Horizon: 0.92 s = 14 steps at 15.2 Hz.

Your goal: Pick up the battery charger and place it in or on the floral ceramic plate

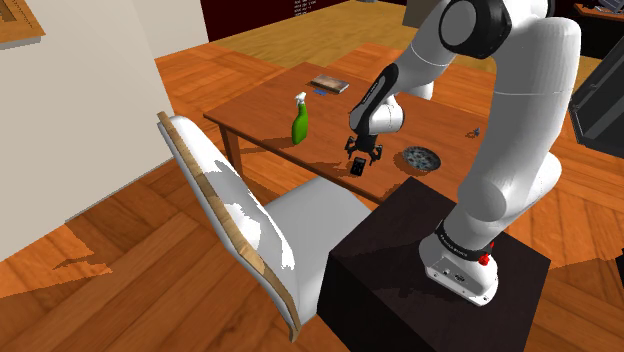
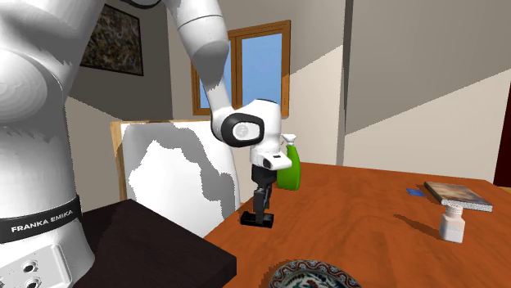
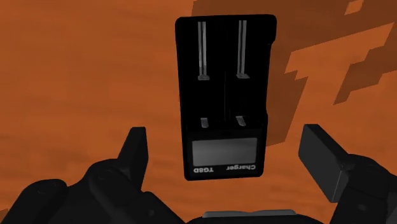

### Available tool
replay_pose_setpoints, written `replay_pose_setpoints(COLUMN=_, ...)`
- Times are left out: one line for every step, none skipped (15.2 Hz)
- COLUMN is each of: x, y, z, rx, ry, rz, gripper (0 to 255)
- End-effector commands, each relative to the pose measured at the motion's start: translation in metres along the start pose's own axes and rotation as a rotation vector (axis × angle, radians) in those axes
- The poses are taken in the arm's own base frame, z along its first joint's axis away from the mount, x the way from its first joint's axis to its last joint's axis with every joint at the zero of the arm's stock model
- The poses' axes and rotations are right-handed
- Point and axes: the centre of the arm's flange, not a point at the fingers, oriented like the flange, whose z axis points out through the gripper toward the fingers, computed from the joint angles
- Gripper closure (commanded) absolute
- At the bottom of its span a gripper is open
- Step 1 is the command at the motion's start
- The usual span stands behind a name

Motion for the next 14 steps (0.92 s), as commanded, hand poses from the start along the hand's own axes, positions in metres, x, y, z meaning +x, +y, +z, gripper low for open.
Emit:
replay_pose_setpoints(x=-0.0004, y=-0.0003, z=0.0098, rx=0.000, ry=0.000, rz=0.000, gripper=0)
replay_pose_setpoints(x=-0.0004, y=-0.0003, z=0.0181, rx=0.000, ry=0.000, rz=0.000, gripper=0)
replay_pose_setpoints(x=-0.0005, y=-0.0003, z=0.0181, rx=0.000, ry=0.000, rz=0.000, gripper=0)
replay_pose_setpoints(x=-0.0004, y=-0.0003, z=0.0181, rx=0.000, ry=0.000, rz=0.000, gripper=0)
replay_pose_setpoints(x=-0.0004, y=-0.0003, z=0.0181, rx=0.000, ry=0.000, rz=0.000, gripper=0)
replay_pose_setpoints(x=-0.0004, y=-0.0003, z=0.0181, rx=0.000, ry=0.000, rz=0.000, gripper=0)
replay_pose_setpoints(x=-0.0004, y=-0.0003, z=0.0181, rx=0.000, ry=0.000, rz=0.000, gripper=0)
replay_pose_setpoints(x=-0.0004, y=-0.0003, z=0.0181, rx=0.000, ry=0.000, rz=0.000, gripper=0)
replay_pose_setpoints(x=-0.0004, y=-0.0003, z=0.0181, rx=0.000, ry=0.000, rz=0.000, gripper=0)
replay_pose_setpoints(x=-0.0004, y=-0.0003, z=0.0181, rx=0.000, ry=0.000, rz=0.000, gripper=0)
replay_pose_setpoints(x=-0.0004, y=-0.0003, z=0.0181, rx=0.000, ry=0.000, rz=0.000, gripper=255)
replay_pose_setpoints(x=-0.0004, y=-0.0003, z=0.0181, rx=0.000, ry=0.000, rz=0.000, gripper=255)
replay_pose_setpoints(x=-0.0002, y=-0.0003, z=0.0181, rx=0.000, ry=0.000, rz=0.000, gripper=255)
replay_pose_setpoints(x=-0.0003, y=-0.0003, z=0.0180, rx=0.000, ry=0.000, rz=0.000, gripper=255)
